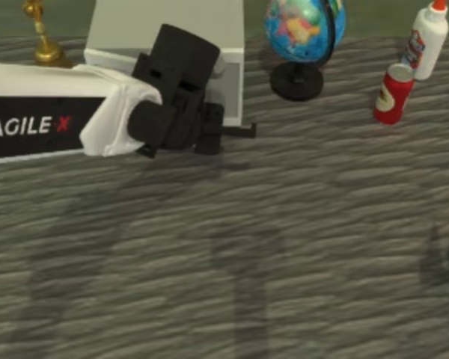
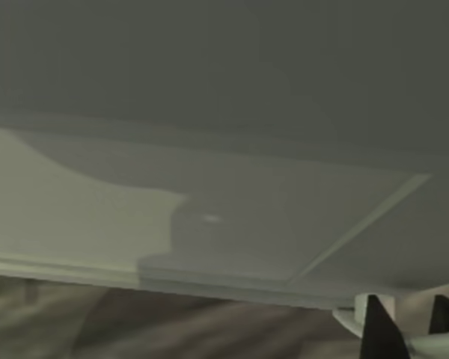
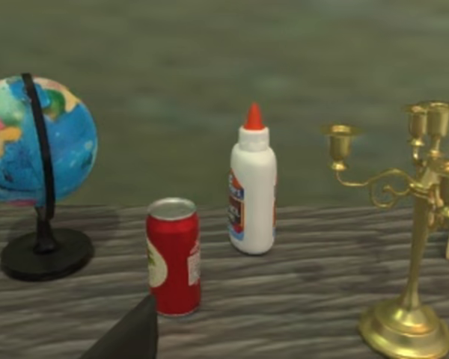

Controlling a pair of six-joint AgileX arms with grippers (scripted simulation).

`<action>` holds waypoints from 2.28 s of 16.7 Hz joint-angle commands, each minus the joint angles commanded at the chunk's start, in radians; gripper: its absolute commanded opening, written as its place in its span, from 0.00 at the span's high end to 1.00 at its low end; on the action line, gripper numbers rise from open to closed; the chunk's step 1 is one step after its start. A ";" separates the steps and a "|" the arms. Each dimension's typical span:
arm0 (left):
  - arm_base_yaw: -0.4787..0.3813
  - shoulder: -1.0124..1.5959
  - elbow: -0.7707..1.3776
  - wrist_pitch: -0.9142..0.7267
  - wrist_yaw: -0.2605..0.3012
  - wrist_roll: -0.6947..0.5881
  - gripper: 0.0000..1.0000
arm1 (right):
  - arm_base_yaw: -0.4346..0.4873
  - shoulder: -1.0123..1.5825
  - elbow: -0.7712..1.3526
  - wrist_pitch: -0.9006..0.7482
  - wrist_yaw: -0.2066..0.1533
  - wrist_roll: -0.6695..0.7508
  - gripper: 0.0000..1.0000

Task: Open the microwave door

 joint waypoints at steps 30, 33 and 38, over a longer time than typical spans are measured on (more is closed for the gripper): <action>0.017 -0.040 -0.056 0.027 0.051 0.062 1.00 | 0.000 0.000 0.000 0.000 0.000 0.000 0.00; 0.017 -0.040 -0.056 0.027 0.051 0.062 1.00 | 0.000 0.000 0.000 0.000 0.000 0.000 0.00; 0.017 -0.040 -0.056 0.027 0.051 0.062 1.00 | 0.000 0.000 0.000 0.000 0.000 0.000 0.00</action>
